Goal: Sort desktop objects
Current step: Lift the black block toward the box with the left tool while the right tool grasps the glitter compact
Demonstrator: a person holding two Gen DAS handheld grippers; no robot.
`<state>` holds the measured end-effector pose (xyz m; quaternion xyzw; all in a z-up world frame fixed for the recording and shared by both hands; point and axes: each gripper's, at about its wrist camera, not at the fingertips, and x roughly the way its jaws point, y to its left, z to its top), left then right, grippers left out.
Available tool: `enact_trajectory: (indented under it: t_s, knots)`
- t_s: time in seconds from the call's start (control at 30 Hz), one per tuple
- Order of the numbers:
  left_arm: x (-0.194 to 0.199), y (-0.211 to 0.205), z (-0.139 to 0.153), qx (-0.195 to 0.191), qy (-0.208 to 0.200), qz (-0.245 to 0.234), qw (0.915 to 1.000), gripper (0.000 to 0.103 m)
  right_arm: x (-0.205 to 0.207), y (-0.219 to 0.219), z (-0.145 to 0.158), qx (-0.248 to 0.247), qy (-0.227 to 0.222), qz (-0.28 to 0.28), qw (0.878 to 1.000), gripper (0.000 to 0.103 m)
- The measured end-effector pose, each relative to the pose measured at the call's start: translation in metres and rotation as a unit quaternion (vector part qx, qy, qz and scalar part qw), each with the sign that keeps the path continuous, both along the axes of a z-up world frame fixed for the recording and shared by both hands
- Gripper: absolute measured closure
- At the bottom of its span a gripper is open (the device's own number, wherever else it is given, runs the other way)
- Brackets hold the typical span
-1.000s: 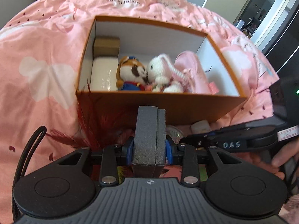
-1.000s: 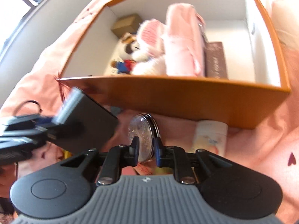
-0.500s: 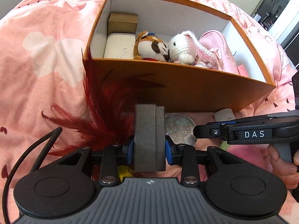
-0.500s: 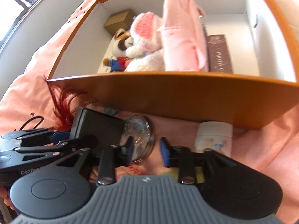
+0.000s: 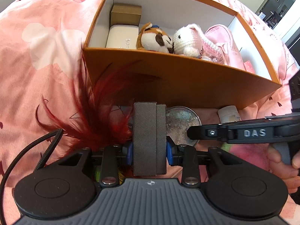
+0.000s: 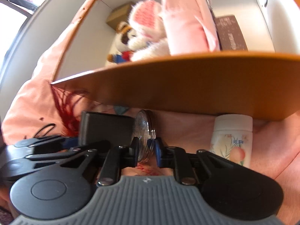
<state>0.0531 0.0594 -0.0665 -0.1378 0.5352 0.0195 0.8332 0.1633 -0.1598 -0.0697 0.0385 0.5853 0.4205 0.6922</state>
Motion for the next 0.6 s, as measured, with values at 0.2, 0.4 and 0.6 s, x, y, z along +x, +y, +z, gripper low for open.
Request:
enact_trajectory:
  t_s: [0.2, 0.4, 0.6]
  knots:
    - [-0.007, -0.002, 0.018, -0.014, -0.018, -0.001, 0.9997, 0.066, -0.016, -0.010, 0.034, -0.002, -0.064, 0.003, 0.998, 0.089]
    - [-0.007, -0.013, 0.054, -0.028, -0.046, -0.018, 0.9984, 0.065, -0.035, -0.031, 0.070, 0.007, -0.121, -0.016, 0.993, 0.089]
    - [0.005, -0.030, 0.096, -0.050, -0.083, -0.049, 0.9941, 0.065, -0.031, -0.053, 0.113, 0.034, -0.180, -0.046, 0.982, 0.089]
